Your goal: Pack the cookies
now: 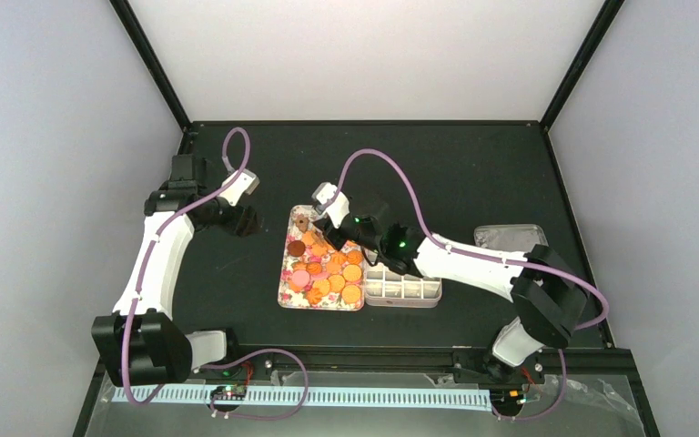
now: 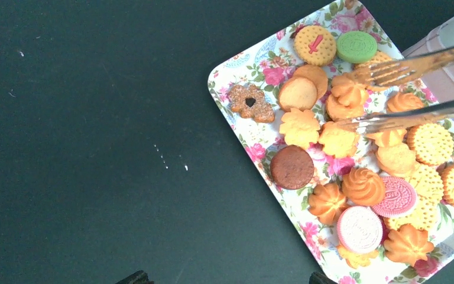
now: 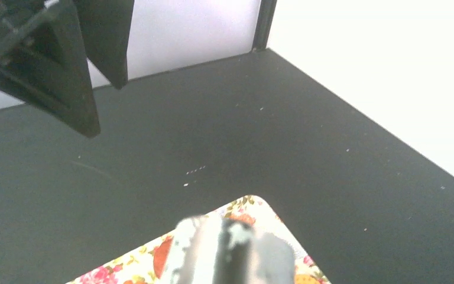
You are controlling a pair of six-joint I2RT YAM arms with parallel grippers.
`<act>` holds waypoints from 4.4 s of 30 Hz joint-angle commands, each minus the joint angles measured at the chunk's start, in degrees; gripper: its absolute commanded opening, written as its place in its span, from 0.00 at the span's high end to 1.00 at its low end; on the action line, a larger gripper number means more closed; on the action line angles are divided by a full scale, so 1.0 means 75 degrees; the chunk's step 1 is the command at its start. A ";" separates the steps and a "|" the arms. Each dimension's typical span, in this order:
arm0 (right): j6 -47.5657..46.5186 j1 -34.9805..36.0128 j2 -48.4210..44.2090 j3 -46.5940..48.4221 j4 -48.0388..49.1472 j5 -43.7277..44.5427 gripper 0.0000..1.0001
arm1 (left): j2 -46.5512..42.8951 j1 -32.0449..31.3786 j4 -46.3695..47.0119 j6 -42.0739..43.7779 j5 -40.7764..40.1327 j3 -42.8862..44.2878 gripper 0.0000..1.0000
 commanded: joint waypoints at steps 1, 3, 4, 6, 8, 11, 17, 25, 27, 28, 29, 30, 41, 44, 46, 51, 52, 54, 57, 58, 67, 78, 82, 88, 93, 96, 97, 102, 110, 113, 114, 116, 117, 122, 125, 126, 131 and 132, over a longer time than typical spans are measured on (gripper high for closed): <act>-0.0288 -0.0080 -0.0335 0.0334 0.0498 0.0427 0.66 | -0.0016 0.0174 -0.0171 -0.0117 0.0349 0.0309 0.29; -0.0270 -0.0149 -0.0268 0.0342 0.0496 0.0422 0.66 | -0.0054 0.0226 -0.0123 -0.0171 0.0454 0.0209 0.29; -0.0252 -0.0192 -0.0218 0.0321 0.0507 0.0422 0.66 | -0.0071 0.0242 -0.0079 -0.0182 0.0483 0.0143 0.29; -0.0209 -0.0263 -0.0114 0.0248 0.0546 0.0408 0.66 | -0.0105 0.0256 0.0030 -0.0205 0.0481 0.0024 0.29; -0.0178 -0.0311 -0.0033 0.0169 0.0624 0.0435 0.66 | -0.0122 0.0275 0.0063 -0.0198 0.0480 -0.0045 0.30; -0.0091 -0.0397 0.0072 0.0065 0.0695 0.0417 0.67 | -0.0171 0.0296 0.0065 -0.0197 0.0550 -0.0086 0.30; 0.0120 -0.0454 0.0144 -0.0230 0.0724 0.0262 0.67 | -0.0261 0.0301 0.0046 -0.0103 0.0698 -0.0182 0.30; 0.0324 -0.0454 0.0256 -0.0539 0.0743 0.0187 0.67 | -0.0217 0.0311 0.0154 -0.0233 0.0759 -0.0052 0.30; 0.0323 -0.0465 0.0313 -0.0570 0.0753 0.0188 0.68 | -0.0200 0.0310 0.0180 -0.0257 0.0764 -0.0061 0.30; 0.0320 -0.0466 0.0337 -0.0572 0.0764 0.0188 0.68 | -0.0197 0.0316 0.0191 -0.0275 0.0768 -0.0062 0.30; 0.0313 -0.0466 0.0370 -0.0570 0.0772 0.0177 0.69 | -0.0207 0.0316 0.0201 -0.0287 0.0768 -0.0073 0.30; 0.0309 -0.0476 0.0404 -0.0571 0.0780 0.0166 0.70 | -0.0220 0.0315 0.0210 -0.0302 0.0768 -0.0083 0.30; 0.0350 -0.0603 0.0139 -0.0505 0.0725 0.0005 0.98 | -0.0309 0.0311 0.0356 -0.0428 0.0888 -0.0137 0.30; 0.0300 -0.0621 -0.0145 -0.0446 0.0677 0.0029 0.99 | -0.0277 0.0314 0.0373 -0.0506 0.0902 -0.0061 0.30; 0.0300 -0.0650 -0.0316 -0.0378 0.0611 -0.0006 0.99 | -0.0271 0.0310 0.0363 -0.0527 0.0928 -0.0009 0.30; 0.0233 -0.0669 -0.0621 -0.0262 0.0469 -0.0001 0.99 | -0.0306 0.0310 0.0361 -0.0551 0.0967 0.0063 0.30; 0.0210 -0.0676 -0.0679 -0.0256 0.0447 0.0015 0.99 | -0.0310 0.0316 0.0358 -0.0552 0.0961 0.0072 0.30; 0.0189 -0.0697 -0.0805 -0.0292 0.0418 0.0068 0.99 | -0.0317 0.0310 0.0364 -0.0557 0.0964 0.0087 0.30; 0.0219 -0.0782 -0.0834 -0.0327 0.0384 0.0037 0.99 | -0.0316 0.0310 0.0360 -0.0564 0.0967 0.0123 0.30; 0.0218 -0.0789 -0.0810 -0.0346 0.0399 -0.0026 0.99 | -0.0310 0.0319 0.0357 -0.0563 0.0963 0.0133 0.30; 0.0620 -0.0791 -0.0171 -0.0288 0.0911 -0.0467 0.93 | -0.0338 0.0313 0.0313 -0.0497 0.1019 0.0084 0.30; 0.0586 -0.0784 0.0146 -0.0717 0.1564 0.0030 0.71 | -0.0282 0.0316 0.0257 -0.0481 0.1086 0.0183 0.30; 0.0457 -0.0787 0.0016 -0.0715 0.1499 0.0070 0.70 | -0.0270 0.0313 0.0273 -0.0481 0.1125 0.0184 0.30; 0.0282 -0.0783 0.0055 -0.0621 0.1389 0.0105 0.69 | -0.0256 0.0316 0.0271 -0.0483 0.1160 0.0188 0.30; 0.0152 -0.0779 0.0126 -0.0622 0.1335 0.0210 0.69 | -0.0235 0.0314 0.0260 -0.0458 0.1162 0.0184 0.30; 0.0032 -0.0766 0.0049 -0.0564 0.1240 0.0204 0.69 | -0.0189 0.0311 0.0271 -0.0480 0.1191 0.0195 0.30; 0.0004 -0.0751 0.0030 -0.0523 0.1210 0.0209 0.69 | -0.0180 0.0311 0.0274 -0.0487 0.1218 0.0194 0.30; -0.0095 -0.0709 -0.0078 -0.0236 0.1020 0.0153 0.69 | -0.0141 0.0320 0.0269 -0.0486 0.1276 0.0216 0.30; -0.0157 -0.0718 0.0376 0.0126 0.0934 0.0212 0.70 | -0.0126 0.0313 0.0263 -0.0450 0.1276 0.0185 0.30; -0.0074 -0.0715 0.0528 0.0113 0.0950 0.0125 0.70 | -0.0134 0.0310 0.0252 -0.0404 0.1253 0.0184 0.30; -0.0043 -0.0712 0.0569 0.0086 0.0987 0.0082 0.70 | -0.0140 0.0313 0.0241 -0.0394 0.1249 0.0192 0.30; 0.0006 -0.0713 0.0663 0.0037 0.1071 0.0098 0.70 | -0.0132 0.0314 0.0223 -0.0385 0.1234 0.0205 0.30; 0.0002 -0.0721 0.0711 0.0007 0.1116 0.0128 0.70 | -0.0138 0.0316 0.0217 -0.0378 0.1235 0.0207 0.30; -0.0181 -0.0712 0.0815 -0.0211 0.1223 0.0406 0.69 | -0.0142 0.0311 0.0181 -0.0364 0.1237 0.0230 0.30; -0.0226 -0.0707 0.0826 -0.0305 0.1183 0.0370 0.68 | -0.0125 0.0311 0.0175 -0.0395 0.1259 0.0274 0.30; -0.0245 -0.0707 0.0837 -0.0324 0.1158 0.0349 0.68 | -0.0132 0.0311 0.0175 -0.0409 0.1260 0.0277 0.30; -0.0264 -0.0681 0.1011 -0.0258 0.0999 0.0176 0.64 | -0.0176 0.0310 0.0124 -0.0397 0.1292 0.0245 0.29; -0.0232 -0.0680 0.1063 -0.0232 0.0961 0.0171 0.64 | -0.0190 0.0313 0.0117 -0.0389 0.1285 0.0234 0.30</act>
